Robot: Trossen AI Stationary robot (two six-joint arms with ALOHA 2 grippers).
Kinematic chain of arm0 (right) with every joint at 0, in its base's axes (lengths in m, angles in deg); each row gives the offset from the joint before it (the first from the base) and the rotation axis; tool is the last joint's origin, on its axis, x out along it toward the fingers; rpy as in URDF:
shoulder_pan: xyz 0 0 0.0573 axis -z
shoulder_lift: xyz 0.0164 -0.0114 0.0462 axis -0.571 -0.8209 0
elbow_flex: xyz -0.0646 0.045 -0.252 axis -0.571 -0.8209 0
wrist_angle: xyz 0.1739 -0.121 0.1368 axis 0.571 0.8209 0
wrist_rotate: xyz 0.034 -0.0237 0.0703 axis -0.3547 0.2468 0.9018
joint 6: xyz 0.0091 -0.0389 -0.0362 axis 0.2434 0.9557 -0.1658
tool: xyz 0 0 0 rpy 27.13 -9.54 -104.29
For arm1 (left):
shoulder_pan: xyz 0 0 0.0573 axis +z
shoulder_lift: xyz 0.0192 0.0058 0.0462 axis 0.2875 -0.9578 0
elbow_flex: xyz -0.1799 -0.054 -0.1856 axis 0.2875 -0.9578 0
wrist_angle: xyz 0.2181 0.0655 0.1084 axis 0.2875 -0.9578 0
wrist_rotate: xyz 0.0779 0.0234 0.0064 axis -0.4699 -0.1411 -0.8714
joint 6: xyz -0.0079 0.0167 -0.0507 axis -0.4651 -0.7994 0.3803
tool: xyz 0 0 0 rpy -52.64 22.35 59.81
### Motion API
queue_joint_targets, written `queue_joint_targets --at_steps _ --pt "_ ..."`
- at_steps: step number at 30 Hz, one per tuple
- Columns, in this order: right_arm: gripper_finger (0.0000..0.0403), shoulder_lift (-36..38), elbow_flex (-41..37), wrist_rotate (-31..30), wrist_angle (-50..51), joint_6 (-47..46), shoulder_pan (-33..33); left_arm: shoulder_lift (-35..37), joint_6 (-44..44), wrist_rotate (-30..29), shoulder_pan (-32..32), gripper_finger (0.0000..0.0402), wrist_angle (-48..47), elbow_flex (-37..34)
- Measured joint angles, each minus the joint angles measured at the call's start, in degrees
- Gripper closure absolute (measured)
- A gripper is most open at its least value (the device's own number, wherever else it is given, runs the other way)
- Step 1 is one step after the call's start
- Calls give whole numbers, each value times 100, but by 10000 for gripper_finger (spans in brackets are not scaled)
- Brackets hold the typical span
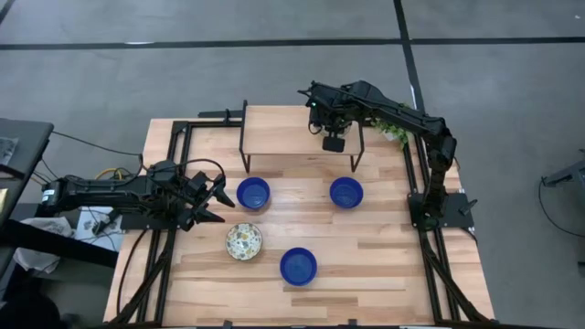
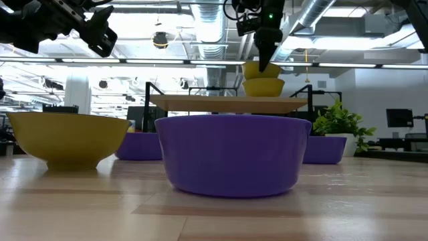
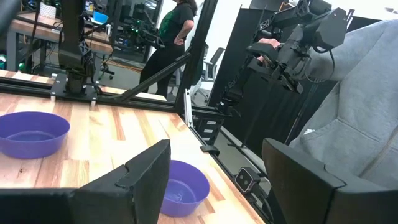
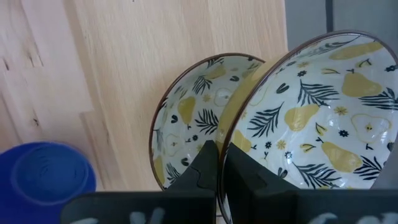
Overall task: Pick & Place Mini bowls
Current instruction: Stack the top white patterned bowl on top of the white bowl on the shelf
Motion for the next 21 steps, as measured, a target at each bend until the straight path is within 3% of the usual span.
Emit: queue_joint_targets --at_steps 21 --pt "403 0 0 35 87 -540 -9 0 -280 0 0 149 -4 0"
